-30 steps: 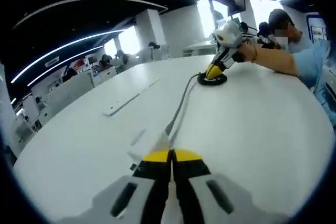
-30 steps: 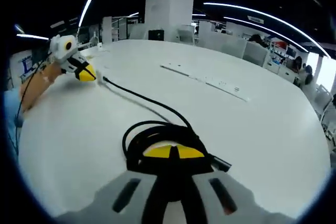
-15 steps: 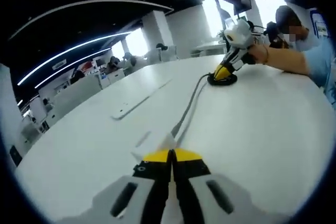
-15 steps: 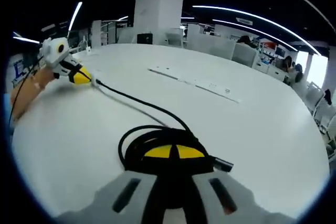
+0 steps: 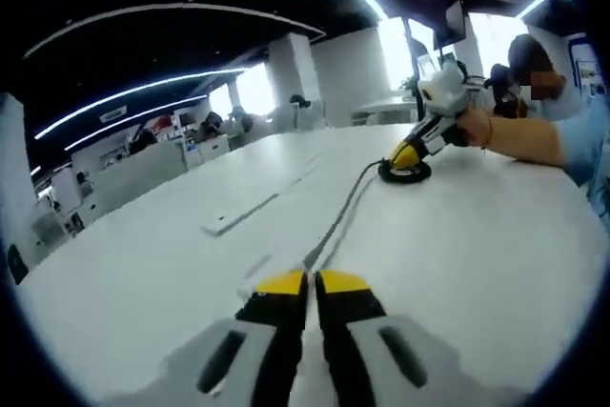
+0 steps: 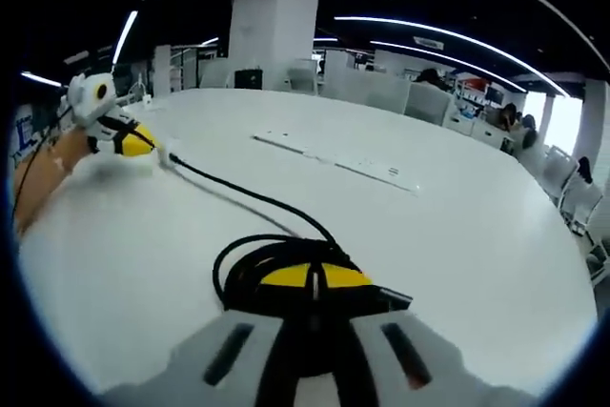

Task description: Plug the desk Type‑C cable into the charger adapter.

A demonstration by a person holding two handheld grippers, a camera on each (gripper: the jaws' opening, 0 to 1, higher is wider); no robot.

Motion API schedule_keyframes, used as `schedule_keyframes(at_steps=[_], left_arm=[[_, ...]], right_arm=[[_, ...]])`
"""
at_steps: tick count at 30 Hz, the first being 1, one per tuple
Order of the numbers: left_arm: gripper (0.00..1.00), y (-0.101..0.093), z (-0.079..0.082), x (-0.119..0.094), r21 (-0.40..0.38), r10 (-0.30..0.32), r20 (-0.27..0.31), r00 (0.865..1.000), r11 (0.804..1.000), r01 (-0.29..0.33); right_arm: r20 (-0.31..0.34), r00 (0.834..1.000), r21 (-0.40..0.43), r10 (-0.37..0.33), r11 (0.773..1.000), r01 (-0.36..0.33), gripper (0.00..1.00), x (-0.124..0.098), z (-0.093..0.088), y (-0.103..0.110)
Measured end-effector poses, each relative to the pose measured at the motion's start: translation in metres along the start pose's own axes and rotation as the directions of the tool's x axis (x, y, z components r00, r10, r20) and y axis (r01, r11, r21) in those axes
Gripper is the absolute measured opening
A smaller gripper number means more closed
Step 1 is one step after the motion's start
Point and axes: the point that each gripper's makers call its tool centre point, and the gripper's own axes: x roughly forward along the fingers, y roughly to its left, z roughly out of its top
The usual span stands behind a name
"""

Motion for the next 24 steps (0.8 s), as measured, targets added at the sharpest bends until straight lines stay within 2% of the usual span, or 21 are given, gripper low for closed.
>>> schedule_keyframes(at_steps=[1,4,6,8,11,13,14,17,19,24], left_arm=[[0.12,-0.002,0.007,-0.005,0.001,-0.003,0.017,1.000,1.000,0.003],[0.14,0.001,0.034,-0.023,0.001,0.026,0.092,0.995,1.000,-0.026],[0.20,0.002,0.054,-0.038,-0.040,0.034,0.160,0.987,0.999,-0.027],[0.24,0.003,0.068,-0.051,-0.080,0.039,0.203,0.978,0.997,-0.023],[0.24,0.022,0.086,-0.079,-0.115,0.131,0.247,0.960,0.988,-0.106],[0.26,0.027,0.090,-0.095,-0.126,0.154,0.251,0.956,0.984,-0.125],[0.27,0.030,0.091,-0.102,-0.139,0.164,0.254,0.953,0.981,-0.132],[0.29,0.034,0.092,-0.126,-0.170,0.201,0.279,0.939,0.973,-0.158],[0.29,0.035,0.091,-0.139,-0.187,0.222,0.301,0.927,0.967,-0.170],[0.30,0.032,0.074,-0.165,-0.208,0.260,0.318,0.912,0.957,-0.200]], right_arm=[[0.054,0.999,0.013,-0.001,1.000,0.000,0.07,-0.010,0.014,-0.001],[0.118,0.993,0.028,0.022,0.999,-0.026,0.12,-0.023,0.032,0.003],[0.172,0.983,0.036,0.063,0.997,-0.070,0.16,-0.035,0.047,0.013],[0.223,0.970,0.034,0.097,0.994,-0.107,0.19,-0.049,0.061,0.023],[0.284,0.950,0.019,0.130,0.990,-0.141,0.22,-0.072,0.077,0.035],[0.327,0.932,0.006,0.156,0.986,-0.167,0.23,-0.084,0.084,0.043],[0.358,0.918,0.004,0.172,0.983,-0.185,0.23,-0.094,0.088,0.048],[0.395,0.896,-0.005,0.202,0.976,-0.217,0.24,-0.113,0.089,0.056],[0.419,0.883,-0.013,0.213,0.973,-0.229,0.25,-0.126,0.088,0.059],[0.467,0.855,-0.057,0.226,0.973,-0.226,0.26,-0.152,0.074,0.062]])
